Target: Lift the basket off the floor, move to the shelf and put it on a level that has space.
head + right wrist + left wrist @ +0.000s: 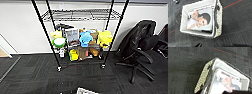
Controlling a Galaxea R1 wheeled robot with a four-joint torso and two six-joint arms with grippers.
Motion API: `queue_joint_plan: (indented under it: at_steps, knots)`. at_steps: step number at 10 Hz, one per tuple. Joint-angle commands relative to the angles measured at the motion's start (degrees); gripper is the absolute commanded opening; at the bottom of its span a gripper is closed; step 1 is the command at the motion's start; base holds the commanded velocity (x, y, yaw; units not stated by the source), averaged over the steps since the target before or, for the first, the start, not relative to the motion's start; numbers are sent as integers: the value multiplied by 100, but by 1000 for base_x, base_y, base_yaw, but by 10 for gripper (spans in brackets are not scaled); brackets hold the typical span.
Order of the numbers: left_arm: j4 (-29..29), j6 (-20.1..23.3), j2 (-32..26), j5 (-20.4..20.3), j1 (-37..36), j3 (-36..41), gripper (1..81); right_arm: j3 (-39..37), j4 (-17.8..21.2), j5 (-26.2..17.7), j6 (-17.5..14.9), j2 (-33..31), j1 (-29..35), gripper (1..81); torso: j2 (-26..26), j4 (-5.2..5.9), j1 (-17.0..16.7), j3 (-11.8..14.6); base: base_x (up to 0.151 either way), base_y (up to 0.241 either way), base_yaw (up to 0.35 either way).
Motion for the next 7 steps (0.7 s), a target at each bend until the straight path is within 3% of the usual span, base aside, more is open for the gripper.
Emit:
queue_joint_plan:
  at_steps: [1, 2, 6, 7]
  knots:
    - [4, 37, -42, 285, -610, 53, 811, -27, 16, -319, 52, -133, 577, 811, -573, 0, 369, -534, 0, 0, 0]
    - [13, 37, -42, 285, -619, 53, 811, -26, 16, -328, 59, -125, 665, 811, -774, 0, 494, -181, 0, 0, 0]
    - [-4, 55, -86, 268, -654, 35, 811, -79, 16, -574, 183, -1, 1017, 811, -1436, 0, 916, -374, 0, 0, 0]
    - [-4, 55, -95, 276, -663, 44, 811, -114, 25, -583, 183, 33, 1043, 811, -1034, 0, 654, -376, 0, 0, 0]
